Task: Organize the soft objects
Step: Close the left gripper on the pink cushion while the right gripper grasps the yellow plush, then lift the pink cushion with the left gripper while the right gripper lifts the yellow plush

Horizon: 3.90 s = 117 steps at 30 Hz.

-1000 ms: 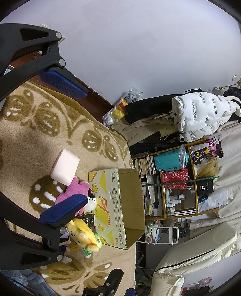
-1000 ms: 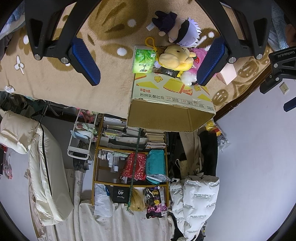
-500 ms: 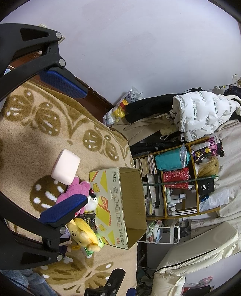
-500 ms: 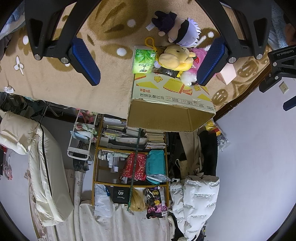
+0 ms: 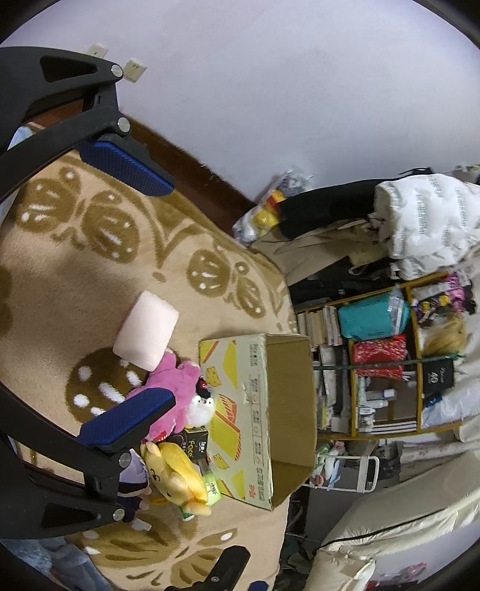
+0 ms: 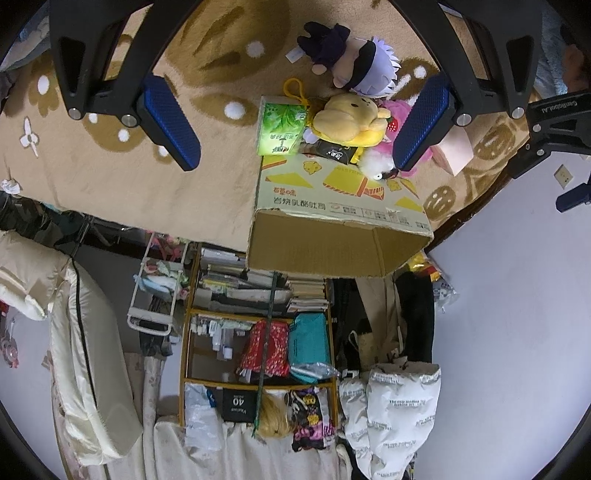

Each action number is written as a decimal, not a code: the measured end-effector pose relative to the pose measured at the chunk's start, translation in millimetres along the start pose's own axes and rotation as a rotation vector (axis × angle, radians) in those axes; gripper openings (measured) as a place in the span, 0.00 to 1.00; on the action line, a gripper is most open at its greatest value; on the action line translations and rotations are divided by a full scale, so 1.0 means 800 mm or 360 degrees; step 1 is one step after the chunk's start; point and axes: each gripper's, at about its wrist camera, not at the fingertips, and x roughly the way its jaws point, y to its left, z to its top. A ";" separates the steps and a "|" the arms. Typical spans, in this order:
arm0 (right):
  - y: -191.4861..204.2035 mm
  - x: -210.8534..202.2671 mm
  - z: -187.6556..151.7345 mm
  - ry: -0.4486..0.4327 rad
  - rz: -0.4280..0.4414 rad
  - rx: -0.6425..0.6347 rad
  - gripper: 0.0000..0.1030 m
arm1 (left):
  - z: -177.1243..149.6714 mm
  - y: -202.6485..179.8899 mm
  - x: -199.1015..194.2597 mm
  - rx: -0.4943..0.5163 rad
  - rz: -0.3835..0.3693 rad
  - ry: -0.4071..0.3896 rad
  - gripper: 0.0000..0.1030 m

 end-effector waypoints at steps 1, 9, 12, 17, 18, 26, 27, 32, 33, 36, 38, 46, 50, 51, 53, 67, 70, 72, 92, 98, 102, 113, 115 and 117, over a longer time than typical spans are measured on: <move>-0.001 0.003 -0.001 0.0006 0.0008 0.0019 1.00 | 0.001 0.001 0.006 -0.0008 -0.0002 0.0022 0.99; 0.007 0.032 -0.003 0.0053 0.0011 0.0003 1.00 | 0.013 -0.001 0.051 0.0009 -0.0025 0.0132 0.99; 0.013 0.040 -0.003 0.0075 0.0019 -0.0022 1.00 | 0.014 -0.008 0.068 0.0042 -0.0025 0.0175 0.99; 0.015 0.056 -0.002 0.0134 0.0030 -0.0030 1.00 | 0.010 -0.016 0.098 0.0078 -0.0036 0.0271 0.99; 0.015 0.059 -0.002 0.0146 0.0037 -0.0026 1.00 | 0.009 -0.017 0.103 0.0087 -0.0031 0.0285 0.99; 0.018 0.092 -0.010 0.0294 0.0121 -0.0003 1.00 | -0.007 -0.033 0.143 0.0165 -0.0075 0.0469 0.99; 0.019 0.097 -0.012 0.0323 0.0136 0.0006 1.00 | -0.010 -0.034 0.147 0.0174 -0.0075 0.0483 0.99; 0.022 0.115 -0.023 0.0421 0.0167 0.0037 1.00 | -0.023 -0.037 0.170 0.0200 -0.0073 0.0570 0.99; 0.023 0.118 -0.025 0.0428 0.0165 0.0032 1.00 | -0.024 -0.037 0.174 0.0187 -0.0089 0.0588 0.99; 0.026 0.126 -0.029 0.0445 0.0163 0.0015 1.00 | -0.025 -0.037 0.177 0.0166 -0.0126 0.0616 0.99; 0.028 0.129 -0.031 0.0460 0.0164 0.0006 1.00 | -0.027 -0.038 0.179 0.0168 -0.0137 0.0625 0.99; 0.035 0.135 -0.036 0.0500 0.0187 -0.0018 1.00 | -0.033 -0.041 0.188 0.0173 -0.0189 0.0633 0.99; 0.034 0.139 -0.037 0.0520 0.0232 0.0016 0.98 | -0.035 -0.043 0.191 0.0173 -0.0214 0.0633 0.95; 0.033 0.140 -0.038 0.0528 0.0239 0.0019 0.96 | -0.036 -0.043 0.191 0.0167 -0.0235 0.0641 0.91; 0.032 0.143 -0.040 0.0546 0.0249 0.0026 0.91 | -0.037 -0.044 0.194 0.0149 -0.0282 0.0659 0.85; 0.033 0.130 -0.040 0.0499 0.0287 0.0043 0.78 | -0.037 -0.032 0.183 -0.0005 -0.0333 0.0674 0.69; 0.032 0.124 -0.039 0.0470 0.0259 0.0035 0.78 | -0.039 -0.032 0.178 -0.0017 -0.0331 0.0675 0.69; 0.029 0.120 -0.038 0.0452 0.0252 0.0043 0.78 | -0.039 -0.034 0.173 -0.0004 -0.0323 0.0666 0.69; 0.015 0.049 -0.011 0.0090 0.0124 0.0028 0.78 | -0.034 -0.022 0.105 -0.0036 -0.0242 0.0473 0.69; 0.003 0.015 -0.006 -0.0023 0.0078 0.0059 0.78 | -0.023 -0.018 0.067 -0.0039 -0.0223 0.0306 0.69; -0.003 -0.006 0.000 -0.0114 0.0050 0.0061 0.78 | -0.016 -0.016 0.036 -0.0029 -0.0238 0.0171 0.69; -0.004 -0.046 0.017 -0.0294 0.0013 -0.0017 0.78 | 0.005 -0.014 -0.027 -0.0026 -0.0226 -0.0155 0.69; -0.004 -0.050 0.022 -0.0318 0.0008 -0.0026 0.78 | 0.010 -0.014 -0.033 -0.0027 -0.0221 -0.0198 0.69; -0.005 -0.054 0.025 -0.0339 0.0010 -0.0026 0.78 | 0.017 -0.017 -0.037 0.0005 -0.0212 -0.0218 0.69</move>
